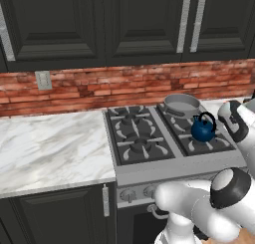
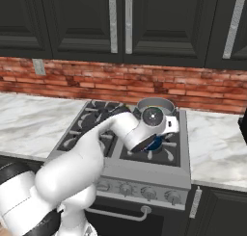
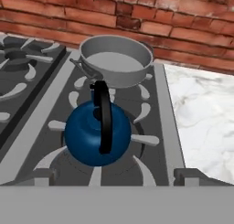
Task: Pick the kettle from the counter and place it on a stove burner. Then turn the burner on.
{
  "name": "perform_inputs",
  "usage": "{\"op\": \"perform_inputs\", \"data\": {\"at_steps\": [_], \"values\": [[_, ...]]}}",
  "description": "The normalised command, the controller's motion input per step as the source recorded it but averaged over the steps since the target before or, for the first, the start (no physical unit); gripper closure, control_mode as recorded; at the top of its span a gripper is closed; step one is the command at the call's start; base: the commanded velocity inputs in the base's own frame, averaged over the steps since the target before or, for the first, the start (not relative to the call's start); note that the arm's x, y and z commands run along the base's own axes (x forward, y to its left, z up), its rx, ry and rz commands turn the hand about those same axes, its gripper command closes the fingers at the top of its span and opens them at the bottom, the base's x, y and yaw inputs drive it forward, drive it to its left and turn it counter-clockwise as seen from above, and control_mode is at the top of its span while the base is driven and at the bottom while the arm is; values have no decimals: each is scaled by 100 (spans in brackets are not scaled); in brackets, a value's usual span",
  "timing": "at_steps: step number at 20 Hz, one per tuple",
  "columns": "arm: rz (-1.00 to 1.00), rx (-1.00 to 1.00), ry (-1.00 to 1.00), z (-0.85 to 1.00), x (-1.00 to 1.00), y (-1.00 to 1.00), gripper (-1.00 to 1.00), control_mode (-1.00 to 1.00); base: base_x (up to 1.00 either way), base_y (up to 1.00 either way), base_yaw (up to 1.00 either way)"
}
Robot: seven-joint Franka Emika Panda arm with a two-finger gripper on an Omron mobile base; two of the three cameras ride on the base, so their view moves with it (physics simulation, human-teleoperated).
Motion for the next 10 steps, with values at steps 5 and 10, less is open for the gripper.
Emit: {"op": "perform_inputs", "data": {"at_steps": [5, 10], "values": [[-4, 0, -11, 0, -96, -21, -100, -100, 0, 0, 0], [-3, 0, -9, -5, -100, -30, -100, -100, 0, 0, 0]]}}
